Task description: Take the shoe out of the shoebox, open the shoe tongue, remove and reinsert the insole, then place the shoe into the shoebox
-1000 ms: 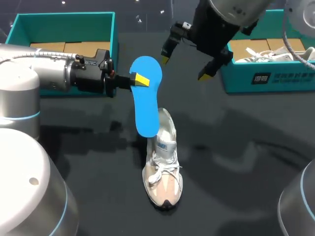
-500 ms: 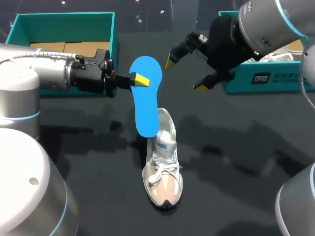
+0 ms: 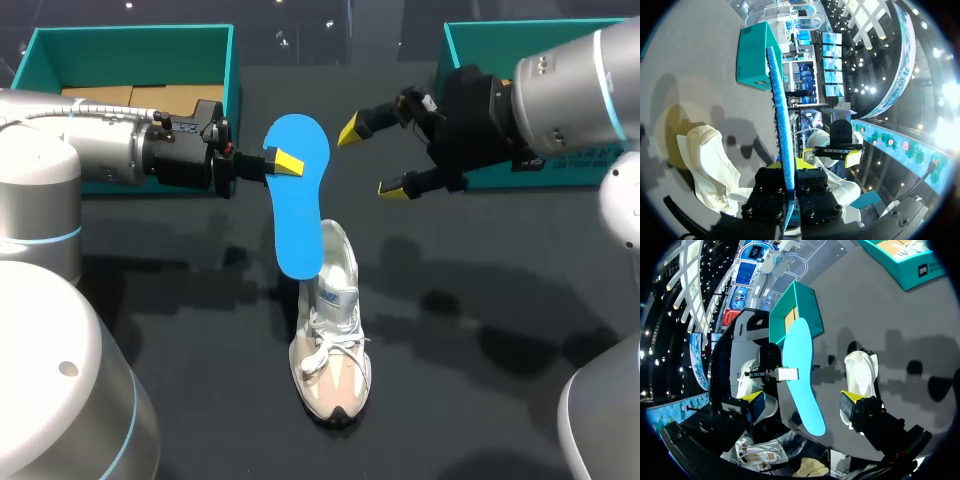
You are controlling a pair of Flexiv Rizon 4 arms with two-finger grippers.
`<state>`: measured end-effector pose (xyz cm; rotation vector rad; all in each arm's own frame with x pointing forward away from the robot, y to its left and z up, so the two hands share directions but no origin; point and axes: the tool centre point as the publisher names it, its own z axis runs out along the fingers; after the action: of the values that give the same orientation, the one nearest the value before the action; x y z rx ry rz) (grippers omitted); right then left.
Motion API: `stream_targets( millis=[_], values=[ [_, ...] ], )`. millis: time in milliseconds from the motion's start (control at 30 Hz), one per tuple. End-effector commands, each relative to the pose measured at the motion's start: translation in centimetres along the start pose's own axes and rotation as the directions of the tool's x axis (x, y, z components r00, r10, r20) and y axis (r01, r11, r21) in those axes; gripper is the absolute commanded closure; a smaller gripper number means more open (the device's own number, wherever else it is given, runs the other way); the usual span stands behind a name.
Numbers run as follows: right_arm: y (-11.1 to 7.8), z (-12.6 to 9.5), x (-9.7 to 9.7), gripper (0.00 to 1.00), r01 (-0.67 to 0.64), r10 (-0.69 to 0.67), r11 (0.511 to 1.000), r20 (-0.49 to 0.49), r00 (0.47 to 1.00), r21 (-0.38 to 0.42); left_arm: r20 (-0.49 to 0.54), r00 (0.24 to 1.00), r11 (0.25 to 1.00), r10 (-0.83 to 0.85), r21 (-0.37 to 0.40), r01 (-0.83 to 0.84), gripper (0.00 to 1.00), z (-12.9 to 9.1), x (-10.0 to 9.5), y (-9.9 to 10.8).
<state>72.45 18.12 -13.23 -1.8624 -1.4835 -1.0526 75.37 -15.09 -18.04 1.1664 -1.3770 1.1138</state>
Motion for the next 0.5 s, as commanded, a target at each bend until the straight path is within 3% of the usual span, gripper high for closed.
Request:
stream_targets(
  millis=[33,300,500],
  values=[
    [0.0,0.6,-0.5,0.00,0.000,0.000,1.000,-0.226,0.974,0.001,0.002,1.000,1.000,0.000,-0.001,0.000,1.00,0.0,0.0,0.0],
    [0.2,1.1,-0.8,0.00,0.003,-0.002,1.000,-0.273,0.962,0.004,-0.043,0.998,0.999,0.042,-0.001,-0.043,1.00,-0.8,0.9,0.0],
    [0.3,1.3,-0.9,0.00,0.019,-0.015,1.000,-0.324,0.946,0.008,-0.058,0.980,0.981,0.192,0.023,-0.191,1.00,-1.8,2.0,-0.1]
  ],
)
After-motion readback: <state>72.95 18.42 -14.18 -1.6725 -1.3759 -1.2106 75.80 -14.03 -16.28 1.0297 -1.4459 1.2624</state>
